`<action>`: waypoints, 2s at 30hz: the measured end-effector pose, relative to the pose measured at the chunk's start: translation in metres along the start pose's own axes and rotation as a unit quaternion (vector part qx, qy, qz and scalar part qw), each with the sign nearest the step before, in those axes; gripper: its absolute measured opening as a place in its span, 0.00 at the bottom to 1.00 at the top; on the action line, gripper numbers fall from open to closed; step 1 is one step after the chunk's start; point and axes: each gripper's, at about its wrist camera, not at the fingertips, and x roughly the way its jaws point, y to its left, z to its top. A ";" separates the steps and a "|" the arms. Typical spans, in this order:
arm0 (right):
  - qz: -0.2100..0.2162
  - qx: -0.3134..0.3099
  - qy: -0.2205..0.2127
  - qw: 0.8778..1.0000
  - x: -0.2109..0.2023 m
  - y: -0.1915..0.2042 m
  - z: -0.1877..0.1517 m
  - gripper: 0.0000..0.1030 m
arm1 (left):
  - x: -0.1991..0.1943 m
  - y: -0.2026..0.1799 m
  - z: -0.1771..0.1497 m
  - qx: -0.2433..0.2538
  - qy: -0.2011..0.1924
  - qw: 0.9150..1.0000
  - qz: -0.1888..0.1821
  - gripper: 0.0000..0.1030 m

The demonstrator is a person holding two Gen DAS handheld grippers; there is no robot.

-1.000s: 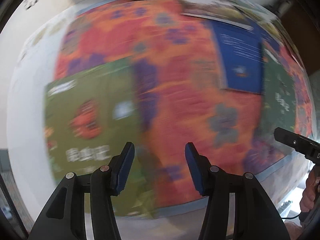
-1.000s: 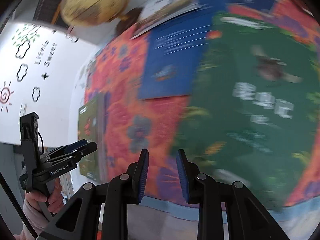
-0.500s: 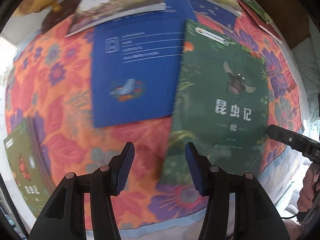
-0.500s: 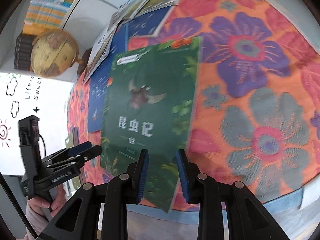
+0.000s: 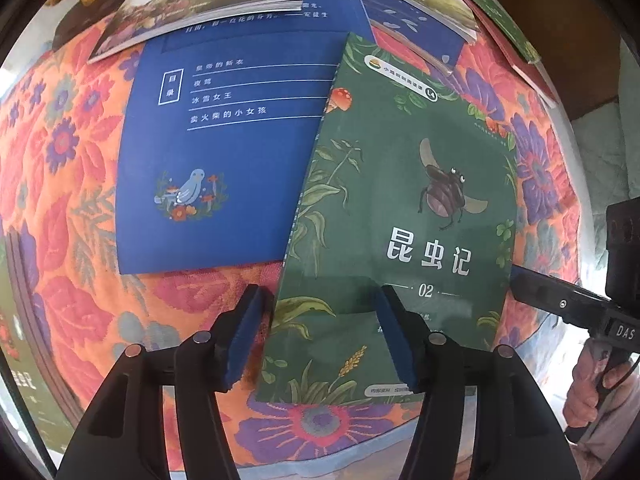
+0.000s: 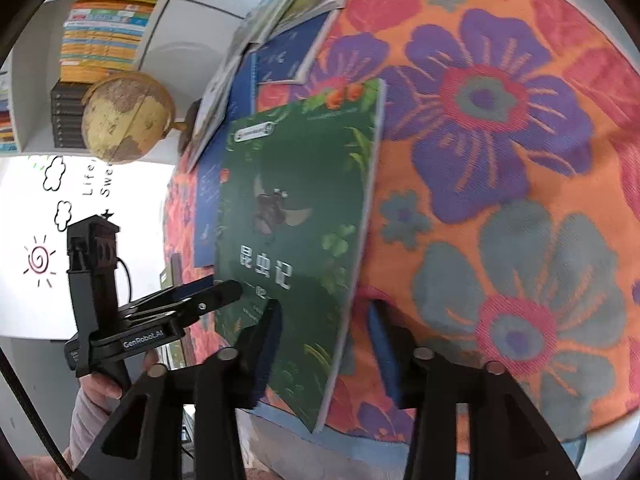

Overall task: Organize books
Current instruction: 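Grasp the beetle book edge with both tools and lift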

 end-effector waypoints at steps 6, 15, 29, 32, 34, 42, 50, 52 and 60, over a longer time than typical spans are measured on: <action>0.005 -0.039 0.001 0.999 0.009 0.012 0.010 0.53 | -0.008 0.026 -0.024 0.014 0.003 1.000 0.008 0.57; 0.016 -0.046 -0.005 0.999 0.012 0.019 0.009 0.55 | -0.009 0.004 -0.030 0.043 0.012 0.998 0.046 0.55; 0.011 -0.049 0.011 0.999 0.014 0.039 -0.005 0.52 | -0.026 0.020 -0.061 0.031 -0.002 0.999 -0.015 0.55; 0.004 -0.026 0.015 1.000 0.013 0.025 -0.009 0.48 | -0.023 0.018 -0.066 0.034 -0.003 0.999 -0.022 0.55; -0.008 -0.017 0.022 1.000 0.014 0.018 -0.011 0.40 | -0.021 0.014 -0.063 0.041 0.008 0.998 -0.041 0.55; 0.022 0.019 0.032 0.999 0.012 -0.004 -0.006 0.33 | -0.021 0.002 -0.064 0.058 0.022 0.998 -0.016 0.55; 0.041 0.018 0.044 0.998 0.011 -0.010 -0.004 0.32 | -0.018 0.061 -0.062 -0.051 0.025 0.998 -0.031 0.55; 0.048 0.020 0.046 0.998 0.012 -0.011 -0.003 0.32 | -0.020 0.065 -0.061 -0.057 0.027 0.997 -0.038 0.55; 0.036 -0.005 0.051 0.998 0.015 -0.004 -0.001 0.32 | -0.017 0.029 -0.040 -0.013 0.021 0.999 -0.032 0.56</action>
